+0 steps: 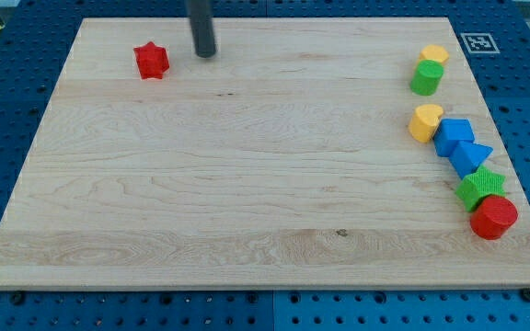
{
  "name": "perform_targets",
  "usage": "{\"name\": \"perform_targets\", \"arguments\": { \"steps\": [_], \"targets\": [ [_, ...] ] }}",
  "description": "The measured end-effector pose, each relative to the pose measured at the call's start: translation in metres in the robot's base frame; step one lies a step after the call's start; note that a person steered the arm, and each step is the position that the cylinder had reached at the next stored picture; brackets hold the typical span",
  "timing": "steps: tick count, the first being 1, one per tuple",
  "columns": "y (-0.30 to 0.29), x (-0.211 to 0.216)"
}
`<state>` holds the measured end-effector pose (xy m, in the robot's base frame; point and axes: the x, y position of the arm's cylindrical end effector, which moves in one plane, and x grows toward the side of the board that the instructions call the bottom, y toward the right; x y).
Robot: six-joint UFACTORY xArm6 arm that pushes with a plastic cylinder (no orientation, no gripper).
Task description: Move the red star to the top left
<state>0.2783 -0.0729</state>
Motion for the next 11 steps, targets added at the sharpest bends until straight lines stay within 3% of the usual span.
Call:
{"name": "perform_targets", "arguments": {
  "steps": [1,2,3,5,6,8,11],
  "targets": [
    [0.011,0.025],
    [-0.024,0.061],
    [-0.081,0.067],
    [-0.144,-0.021],
    [-0.140,-0.016],
    [-0.097,0.036],
    [-0.089,0.002]
  ]
}}
